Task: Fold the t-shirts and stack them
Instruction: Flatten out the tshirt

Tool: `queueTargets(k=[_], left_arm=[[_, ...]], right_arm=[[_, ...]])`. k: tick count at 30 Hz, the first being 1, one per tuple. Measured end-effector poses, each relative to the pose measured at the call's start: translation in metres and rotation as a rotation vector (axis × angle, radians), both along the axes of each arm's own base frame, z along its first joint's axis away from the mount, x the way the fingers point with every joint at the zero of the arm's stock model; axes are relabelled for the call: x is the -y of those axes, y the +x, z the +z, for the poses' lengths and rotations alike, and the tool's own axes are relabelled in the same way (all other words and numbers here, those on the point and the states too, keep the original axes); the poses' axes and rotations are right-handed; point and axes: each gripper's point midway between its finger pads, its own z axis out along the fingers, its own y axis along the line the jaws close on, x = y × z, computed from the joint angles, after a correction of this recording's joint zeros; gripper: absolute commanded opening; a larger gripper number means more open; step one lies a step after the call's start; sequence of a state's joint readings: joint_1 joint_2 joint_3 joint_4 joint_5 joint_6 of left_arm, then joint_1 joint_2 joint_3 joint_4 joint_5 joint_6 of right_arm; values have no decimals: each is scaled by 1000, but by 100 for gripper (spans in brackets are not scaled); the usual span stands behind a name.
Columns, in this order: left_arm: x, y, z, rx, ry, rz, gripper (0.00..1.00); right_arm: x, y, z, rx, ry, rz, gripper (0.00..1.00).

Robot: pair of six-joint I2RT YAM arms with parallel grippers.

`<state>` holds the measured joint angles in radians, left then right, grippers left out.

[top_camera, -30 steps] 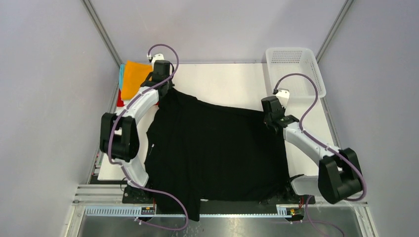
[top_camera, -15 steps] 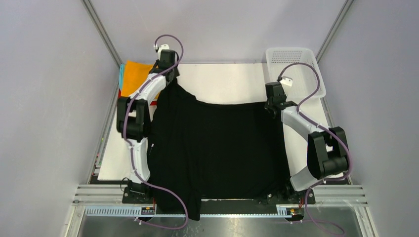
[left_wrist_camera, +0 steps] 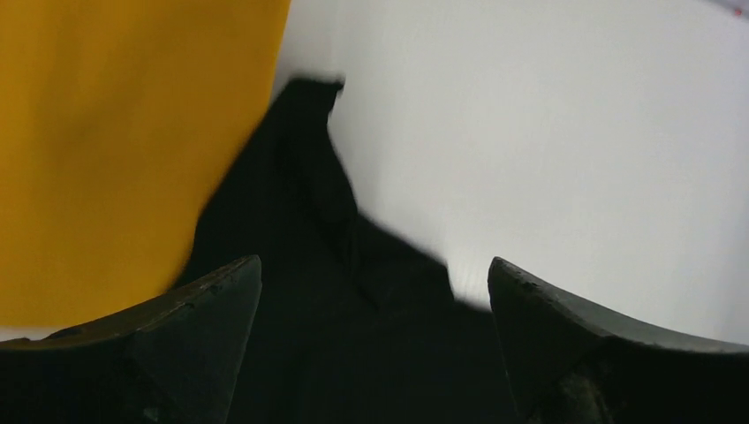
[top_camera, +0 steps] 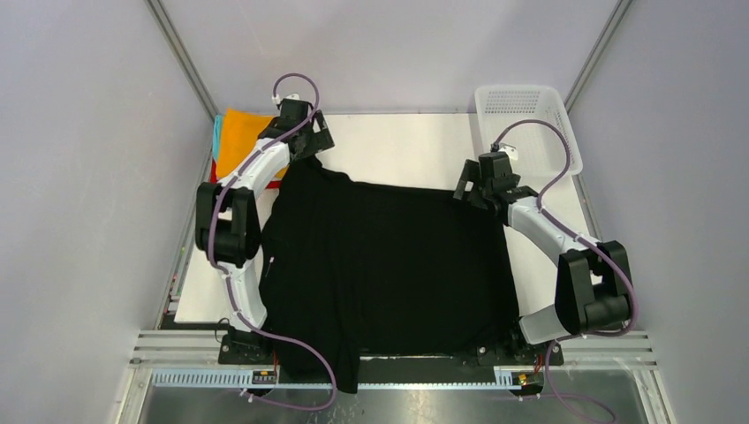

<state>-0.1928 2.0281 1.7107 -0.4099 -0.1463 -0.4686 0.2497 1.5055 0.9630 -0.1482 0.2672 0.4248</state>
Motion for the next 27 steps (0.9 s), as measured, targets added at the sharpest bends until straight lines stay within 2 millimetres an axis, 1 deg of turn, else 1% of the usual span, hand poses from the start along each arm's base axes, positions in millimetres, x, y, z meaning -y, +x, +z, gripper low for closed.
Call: queueTargets(k=[3, 4, 6, 8, 13, 16, 19, 22, 24, 27], left_arm=[[2, -41, -9, -57, -58, -1, 99], [4, -49, -12, -66, -75, -3, 99], [9, -65, -26, -104, -116, -6, 99], [15, -70, -39, -138, -154, -6, 99], [33, -66, -57, -164, -228, -18, 99], [43, -65, -65, -171, -249, -24, 99], [58, -65, -70, -173, -268, -29, 99], [68, -63, -75, -178, -272, -24, 99], [72, -57, -82, -181, -263, -6, 99], [70, -44, -93, -186, -243, 33, 99]], right_arm=[[-13, -20, -3, -12, 48, 59, 99], [-19, -27, -6, -22, 65, 83, 100], [-31, -38, -14, -47, 92, 129, 99], [-45, -49, -23, -82, 119, 177, 99], [-60, -58, -38, -138, 149, 230, 99], [-61, -60, -45, -159, 151, 234, 99], [-63, -61, -50, -175, 157, 241, 99], [-64, -62, -54, -189, 156, 242, 100], [-63, -62, -55, -192, 155, 242, 99], [-63, -62, -55, -191, 154, 242, 100]])
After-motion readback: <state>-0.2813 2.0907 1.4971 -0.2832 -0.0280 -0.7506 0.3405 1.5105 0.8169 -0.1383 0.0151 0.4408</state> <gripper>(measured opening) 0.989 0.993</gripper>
